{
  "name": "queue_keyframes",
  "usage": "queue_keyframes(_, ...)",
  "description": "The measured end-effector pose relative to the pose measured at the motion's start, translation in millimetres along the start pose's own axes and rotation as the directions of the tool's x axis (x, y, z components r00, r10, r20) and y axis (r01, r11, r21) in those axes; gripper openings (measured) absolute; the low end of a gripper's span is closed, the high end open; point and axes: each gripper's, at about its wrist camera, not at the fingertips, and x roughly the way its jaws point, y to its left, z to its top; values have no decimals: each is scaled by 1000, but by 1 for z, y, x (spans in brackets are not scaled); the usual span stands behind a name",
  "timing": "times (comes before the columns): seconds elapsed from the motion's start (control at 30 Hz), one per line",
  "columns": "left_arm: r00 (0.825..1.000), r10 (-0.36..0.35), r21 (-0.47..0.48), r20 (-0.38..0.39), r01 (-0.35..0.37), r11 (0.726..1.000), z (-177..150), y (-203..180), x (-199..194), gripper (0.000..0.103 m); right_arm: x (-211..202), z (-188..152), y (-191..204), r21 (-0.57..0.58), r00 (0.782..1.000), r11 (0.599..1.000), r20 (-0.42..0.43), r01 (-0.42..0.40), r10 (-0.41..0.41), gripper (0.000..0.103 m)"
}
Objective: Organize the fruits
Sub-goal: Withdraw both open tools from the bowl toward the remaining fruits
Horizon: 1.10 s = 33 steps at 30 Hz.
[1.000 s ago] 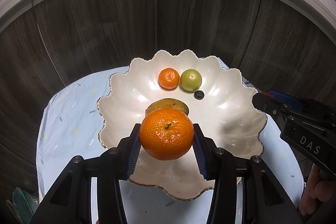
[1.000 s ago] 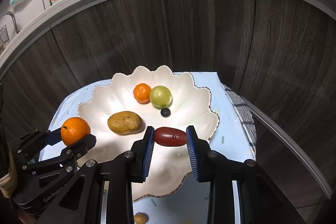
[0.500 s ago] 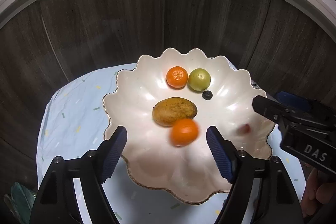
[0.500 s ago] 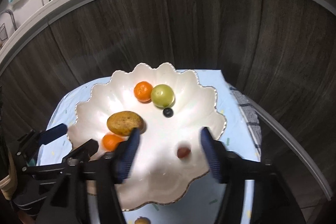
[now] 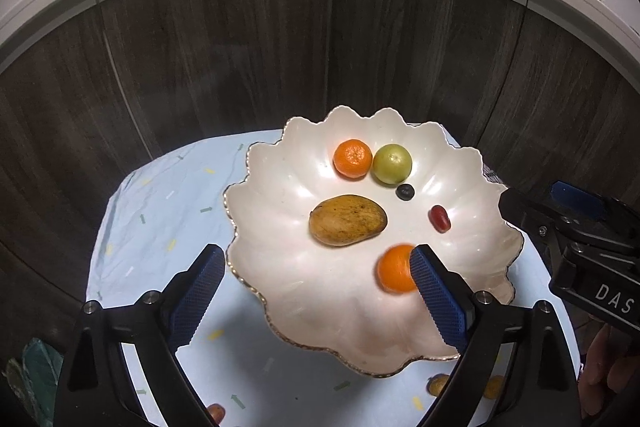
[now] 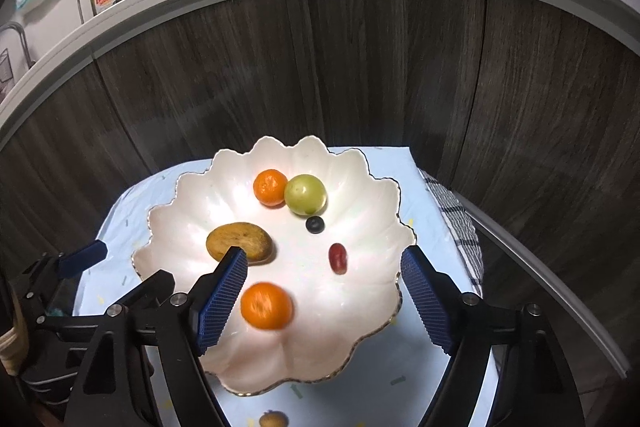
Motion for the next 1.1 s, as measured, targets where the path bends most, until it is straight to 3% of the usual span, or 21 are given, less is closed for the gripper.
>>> queue_keyframes(1.1,997,31,-34,77,-28,999,-8,25,-73,95,-71,2,30,-35,996,999,84,-6,9,80)
